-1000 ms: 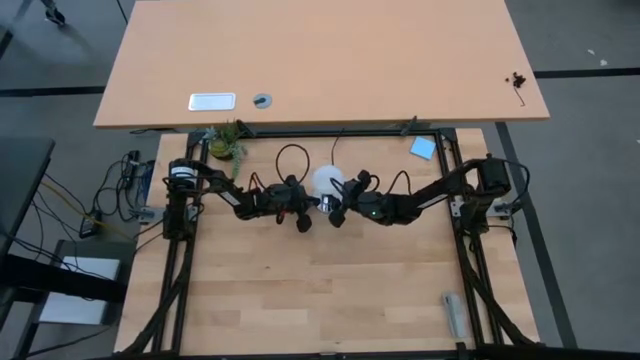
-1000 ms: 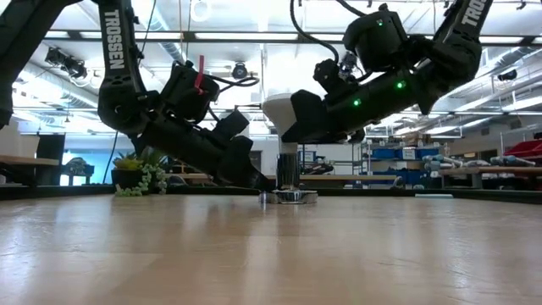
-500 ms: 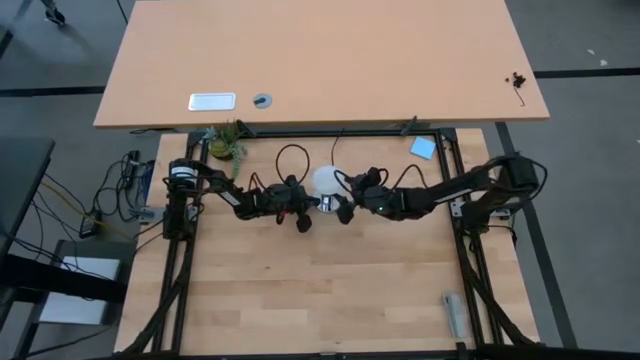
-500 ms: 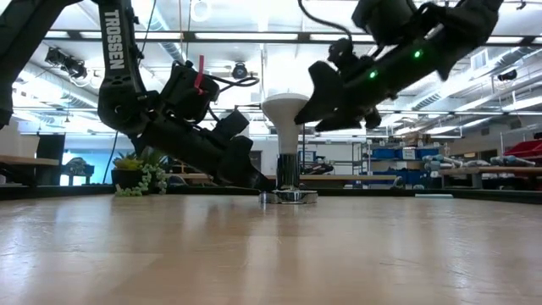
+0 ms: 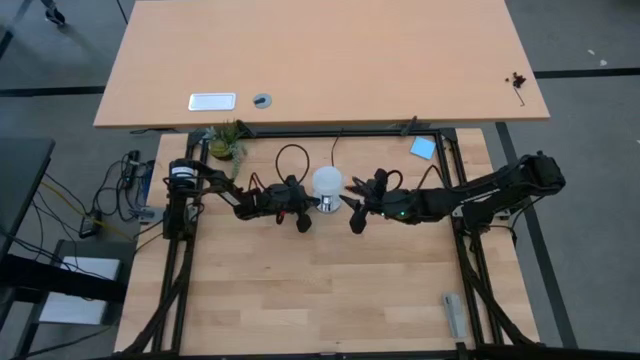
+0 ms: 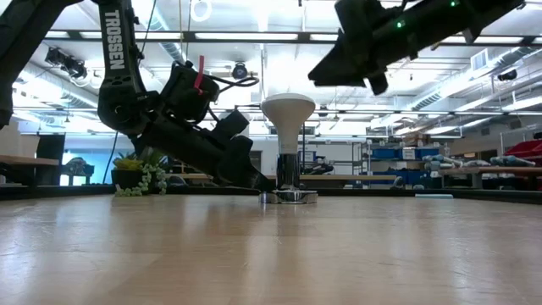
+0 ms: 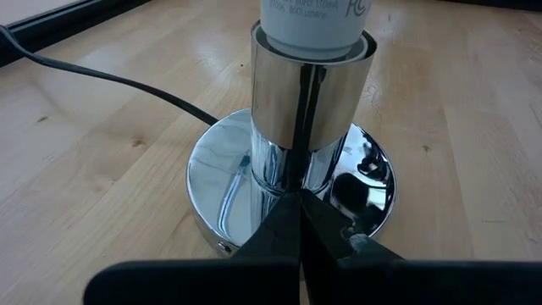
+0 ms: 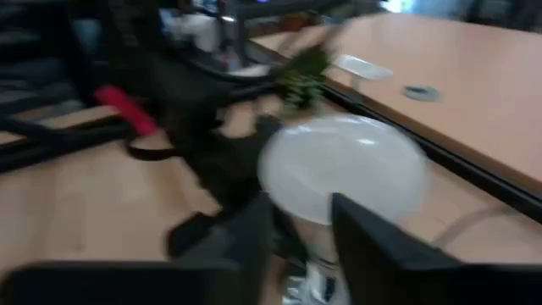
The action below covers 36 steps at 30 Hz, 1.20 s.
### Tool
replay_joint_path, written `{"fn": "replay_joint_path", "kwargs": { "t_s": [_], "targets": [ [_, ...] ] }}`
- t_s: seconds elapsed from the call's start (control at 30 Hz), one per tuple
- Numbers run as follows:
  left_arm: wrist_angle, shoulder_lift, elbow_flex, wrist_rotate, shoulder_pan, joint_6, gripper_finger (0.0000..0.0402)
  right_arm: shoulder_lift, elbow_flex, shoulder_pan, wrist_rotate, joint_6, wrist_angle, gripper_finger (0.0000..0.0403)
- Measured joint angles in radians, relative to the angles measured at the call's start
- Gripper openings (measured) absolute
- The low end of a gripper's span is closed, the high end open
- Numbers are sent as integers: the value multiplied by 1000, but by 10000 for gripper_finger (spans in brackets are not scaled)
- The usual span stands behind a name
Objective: Screw lightbulb
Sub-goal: Remove the white lightbulb from the desk lamp
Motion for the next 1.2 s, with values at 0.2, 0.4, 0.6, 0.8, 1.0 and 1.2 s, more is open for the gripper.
{"fn": "replay_joint_path", "kwargs": {
  "t_s": [0.2, 0.4, 0.6, 0.8, 1.0, 1.2],
  "targets": [
    [12, 1, 0, 2, 0, -6, 0, 91, 0, 18, -60, -70, 160, 13],
    [12, 1, 1, 5, 2, -7, 0, 163, 12, -10, -56, -46, 167, 18],
    [11, 1, 1, 5, 2, -3, 0, 179, 38, -24, 5, -52, 157, 8],
    [10, 1, 1, 8, 2, -2, 0, 160, 40, -44, 24, -16, 87, 10],
    [9, 0, 2, 8, 2, -2, 0, 153, 38, -45, 74, -10, 49, 9],
    [4, -5, 0, 33, -9, -6, 0, 129, 38, -44, 74, -12, 21, 9]
  ]
}}
